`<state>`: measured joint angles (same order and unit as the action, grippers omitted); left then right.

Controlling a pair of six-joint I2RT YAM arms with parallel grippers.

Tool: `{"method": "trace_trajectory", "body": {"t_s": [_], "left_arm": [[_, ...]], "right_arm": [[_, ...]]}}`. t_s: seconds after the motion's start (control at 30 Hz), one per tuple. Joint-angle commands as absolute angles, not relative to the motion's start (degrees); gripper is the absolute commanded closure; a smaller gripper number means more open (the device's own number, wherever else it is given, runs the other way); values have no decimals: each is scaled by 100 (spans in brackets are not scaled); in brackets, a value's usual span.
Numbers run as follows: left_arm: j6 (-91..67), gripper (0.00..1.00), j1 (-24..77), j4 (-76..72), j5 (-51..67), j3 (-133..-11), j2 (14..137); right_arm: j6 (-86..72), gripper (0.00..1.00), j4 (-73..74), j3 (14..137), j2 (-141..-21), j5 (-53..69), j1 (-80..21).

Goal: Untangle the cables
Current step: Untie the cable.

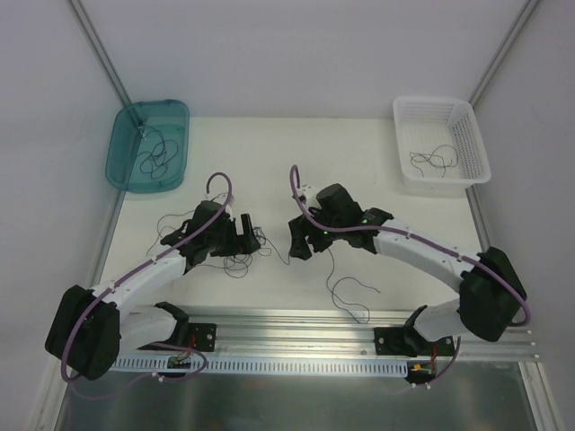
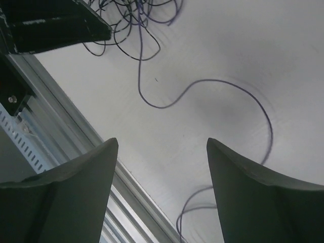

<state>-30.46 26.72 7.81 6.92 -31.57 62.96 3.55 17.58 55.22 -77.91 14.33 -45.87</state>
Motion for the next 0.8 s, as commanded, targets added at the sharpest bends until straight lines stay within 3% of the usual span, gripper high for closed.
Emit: {"method": "trace_trajectory", "body": {"t_s": [0.0, 0.13, 0.23, 0.33, 0.37, 0.43, 0.47, 0.5, 0.6, 0.77], "left_arm": [[-3103, 13, 2760, 615, 554, -3366, 6459], [-3094, 14, 2786, 536, 449, -3419, 6723], [-3085, 15, 2812, 492, 404, -3480, 6995], [-3120, 15, 2848, 448, 325, -3542, 7320], [-3138, 16, 2848, 440, 282, -3594, 7495], [-3181, 16, 2874, 431, 194, -3673, 7663], [-3199, 16, 2865, 422, 98, -3691, 7821], [-3251, 19, 2874, 422, 36, -3709, 7883], [-3409, 27, 2874, 431, -315, -3700, 8077], [-3524, 54, 2857, 439, -554, -3700, 8305]], "right_arm": [[317, 26, 627, 5836, -8497, 2074, -4816], [54, 27, 89, 5959, -9236, 2136, -4922], [18, 35, -263, 5959, -9667, 2136, -4948], [-202, 54, -483, 5941, -9861, 2206, -4966], [-211, 65, -501, 5941, -9879, 2223, -4983], [-211, 78, -484, 5959, -9862, 2215, -5018], [-211, 93, -431, 5968, -9818, 2206, -5036], [-194, 98, -387, 5959, -9748, 2171, -5054], [-150, 99, -142, 5924, -9326, 2066, -5071], [104, 99, 674, 5889, -8160, 1793, -5080]]}}
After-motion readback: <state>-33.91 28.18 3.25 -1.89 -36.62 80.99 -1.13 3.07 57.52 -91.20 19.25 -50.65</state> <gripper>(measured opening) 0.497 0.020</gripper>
